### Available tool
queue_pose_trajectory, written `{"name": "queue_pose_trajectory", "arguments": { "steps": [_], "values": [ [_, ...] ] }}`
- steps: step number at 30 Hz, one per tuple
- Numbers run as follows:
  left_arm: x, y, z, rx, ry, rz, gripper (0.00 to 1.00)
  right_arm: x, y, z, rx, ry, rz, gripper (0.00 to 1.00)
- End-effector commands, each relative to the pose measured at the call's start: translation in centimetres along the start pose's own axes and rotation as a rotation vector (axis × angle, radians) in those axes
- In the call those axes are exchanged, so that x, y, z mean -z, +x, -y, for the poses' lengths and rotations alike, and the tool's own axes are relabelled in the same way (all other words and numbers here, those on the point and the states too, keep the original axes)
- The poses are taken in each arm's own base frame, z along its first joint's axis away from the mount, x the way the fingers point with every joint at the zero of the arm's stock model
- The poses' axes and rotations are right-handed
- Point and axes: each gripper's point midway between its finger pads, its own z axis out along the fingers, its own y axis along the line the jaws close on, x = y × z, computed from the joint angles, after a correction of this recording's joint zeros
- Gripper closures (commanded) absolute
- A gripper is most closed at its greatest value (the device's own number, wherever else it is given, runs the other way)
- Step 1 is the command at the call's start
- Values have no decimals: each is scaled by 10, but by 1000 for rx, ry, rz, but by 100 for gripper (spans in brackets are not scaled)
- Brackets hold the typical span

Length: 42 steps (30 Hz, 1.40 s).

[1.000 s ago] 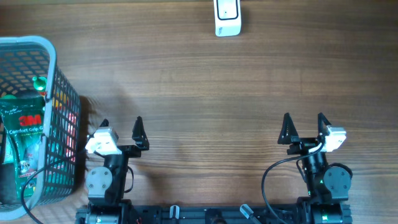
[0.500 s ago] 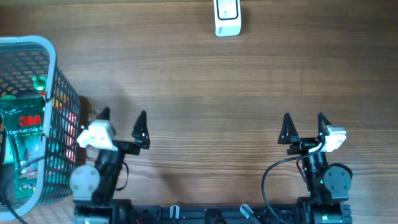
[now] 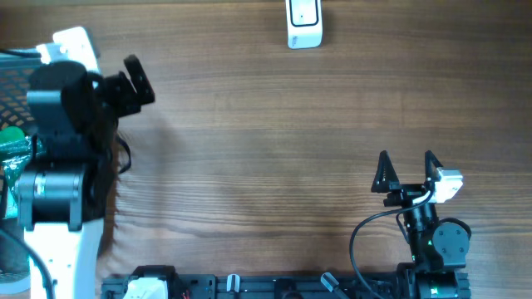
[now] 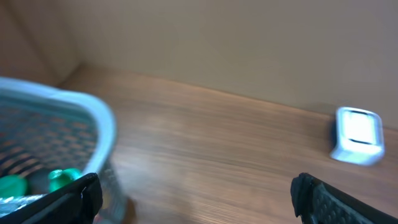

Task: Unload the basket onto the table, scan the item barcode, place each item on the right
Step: 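Grasp the orange-labelled green-capped bottle from the basket with the left gripper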

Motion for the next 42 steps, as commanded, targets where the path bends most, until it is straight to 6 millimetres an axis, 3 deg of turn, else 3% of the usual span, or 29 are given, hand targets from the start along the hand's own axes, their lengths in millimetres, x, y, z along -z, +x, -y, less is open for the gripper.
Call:
{"name": "queue_pose_trajectory", "arguments": {
  "steps": [1,4,6,8,12,15,19,25,30,35,37,40,42],
  "values": [
    [10,-29,-75,252,-299,100,0,0,0,-4,19,-23,3,0],
    [29,-50,-130,404,-387,139,0,0,0,-4,19,-23,3,0],
    [30,-45,-166,523,-423,130,0,0,0,-4,18,-23,3,0],
    [17,-24,-193,628,-447,56,0,0,0,-4,18,-23,3,0],
    [-50,34,-223,714,-451,-196,0,0,0,-4,19,-23,3,0],
    [-111,80,-216,762,-352,-387,0,0,0,-4,19,-23,3,0],
    [-146,115,-211,753,-297,-512,0,0,0,-4,19,-23,3,0],
    [-152,117,-190,700,-203,-551,0,0,0,-4,19,-23,3,0],
    [-148,127,-186,708,-206,-596,0,0,0,-4,19,-23,3,0],
    [-166,147,-169,690,-185,-673,1,0,0,-4,19,-23,3,0],
    [-173,159,-168,693,-188,-711,19,0,0,-4,19,-23,3,0],
    [-170,165,-180,673,-259,-720,28,0,0,-4,19,-23,3,0],
    [-168,167,-181,672,-268,-730,45,0,0,-4,19,-23,3,0]
  ]
}}
